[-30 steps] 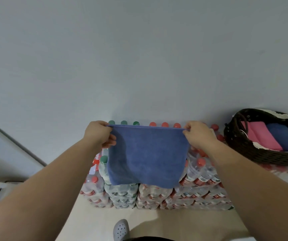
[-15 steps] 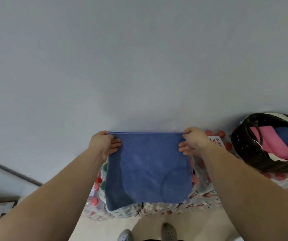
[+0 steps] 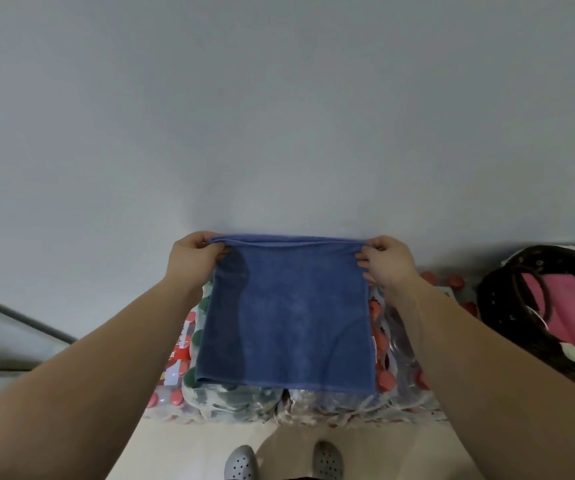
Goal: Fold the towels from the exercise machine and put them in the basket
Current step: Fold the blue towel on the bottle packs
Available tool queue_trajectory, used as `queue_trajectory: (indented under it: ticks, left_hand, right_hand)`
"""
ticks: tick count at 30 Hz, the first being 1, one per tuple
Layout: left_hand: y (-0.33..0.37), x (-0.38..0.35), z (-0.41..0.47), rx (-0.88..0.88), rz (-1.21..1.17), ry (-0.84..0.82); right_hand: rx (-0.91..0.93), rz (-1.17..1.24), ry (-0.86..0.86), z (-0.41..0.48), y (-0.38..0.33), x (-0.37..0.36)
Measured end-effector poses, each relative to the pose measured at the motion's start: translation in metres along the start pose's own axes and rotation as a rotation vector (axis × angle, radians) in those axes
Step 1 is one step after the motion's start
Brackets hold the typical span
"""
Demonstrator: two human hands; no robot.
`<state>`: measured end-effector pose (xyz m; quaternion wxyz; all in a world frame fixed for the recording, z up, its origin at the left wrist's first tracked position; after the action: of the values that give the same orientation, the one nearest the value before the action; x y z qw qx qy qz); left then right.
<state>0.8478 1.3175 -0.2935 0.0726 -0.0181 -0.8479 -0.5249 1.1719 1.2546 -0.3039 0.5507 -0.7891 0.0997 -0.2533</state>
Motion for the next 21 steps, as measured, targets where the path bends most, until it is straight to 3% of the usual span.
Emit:
queue_trajectory:
  ticks: [5,9,14,21]
  left_hand:
    - [-0.01,0.011,-0.029,-0.096,0.085,0.025]
    - [-0.029,0.027,-0.063,-0.171,0.226,0.019]
    - [-0.066,0.055,-0.086,-0.237,0.521,-0.032]
    - [-0.095,0.069,-0.111,-0.528,0.824,0.039]
  right_hand:
    - [0.141,-0.045,-0.001,-0.033,0.011,0.015]
    - [0.257,-0.229,-0.035,-0.078,0.019,0.032]
    - [0.327,-0.367,-0.069,-0.134,0.038,0.043]
    - [0.463,-0.618,-0.048,-0.173,0.073,0.043]
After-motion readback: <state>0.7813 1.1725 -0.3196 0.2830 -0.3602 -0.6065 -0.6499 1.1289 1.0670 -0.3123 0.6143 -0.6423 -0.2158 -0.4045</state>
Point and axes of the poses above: each hand's wrist, its own z-axis towards the middle knuckle, its own x-axis out of the back of the hand, y = z × x, the point moved 2 cm from there along z, towards the middle knuckle, and after that the axes turned 6 degrees about x, right-handed, at the moved point
